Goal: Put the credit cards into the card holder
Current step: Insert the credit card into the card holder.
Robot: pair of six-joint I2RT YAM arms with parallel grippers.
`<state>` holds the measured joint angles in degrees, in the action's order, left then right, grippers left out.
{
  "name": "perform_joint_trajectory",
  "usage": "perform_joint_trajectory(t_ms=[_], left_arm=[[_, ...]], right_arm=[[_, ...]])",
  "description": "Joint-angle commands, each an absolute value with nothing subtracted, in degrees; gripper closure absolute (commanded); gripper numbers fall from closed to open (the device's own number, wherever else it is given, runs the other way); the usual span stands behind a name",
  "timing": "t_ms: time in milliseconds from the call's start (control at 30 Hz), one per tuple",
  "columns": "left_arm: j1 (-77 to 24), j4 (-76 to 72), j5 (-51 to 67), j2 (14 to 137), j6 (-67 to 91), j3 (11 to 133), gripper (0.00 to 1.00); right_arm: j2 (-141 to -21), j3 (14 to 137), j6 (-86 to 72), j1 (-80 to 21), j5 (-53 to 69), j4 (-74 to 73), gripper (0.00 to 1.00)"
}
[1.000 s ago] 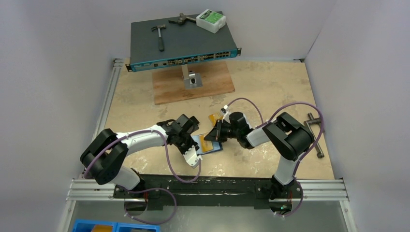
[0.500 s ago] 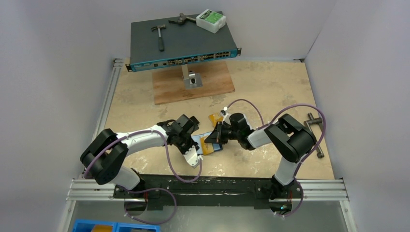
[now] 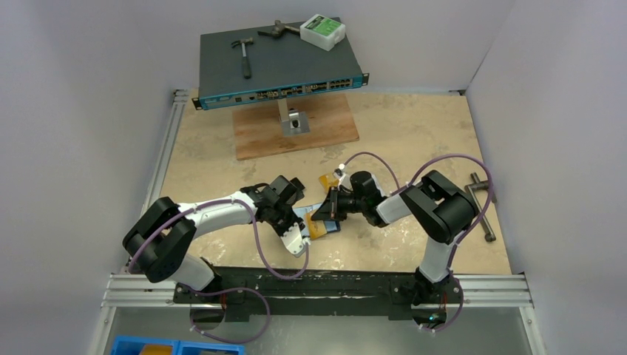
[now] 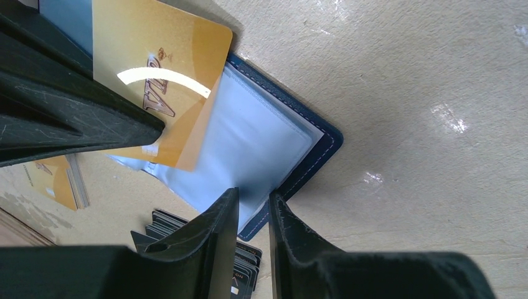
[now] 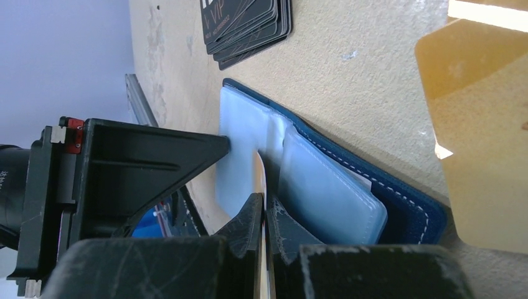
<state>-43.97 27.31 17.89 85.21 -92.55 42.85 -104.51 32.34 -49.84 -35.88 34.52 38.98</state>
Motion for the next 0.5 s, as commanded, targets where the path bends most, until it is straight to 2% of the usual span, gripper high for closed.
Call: perform_joint_trajectory(t_ms=[0, 467], left_arm=[[-44.38, 28.02, 18.92, 87.14, -93.07, 42.09, 0.77], [-44.39, 29.0, 19.05, 87.28, -93.91, 42.19, 0.77]], right_arm=[[-106.44, 33.93, -46.76, -35.58, 33.46, 35.87, 1.0], [-106.62, 35.57, -45.5, -33.84, 29.3, 35.42, 1.0]])
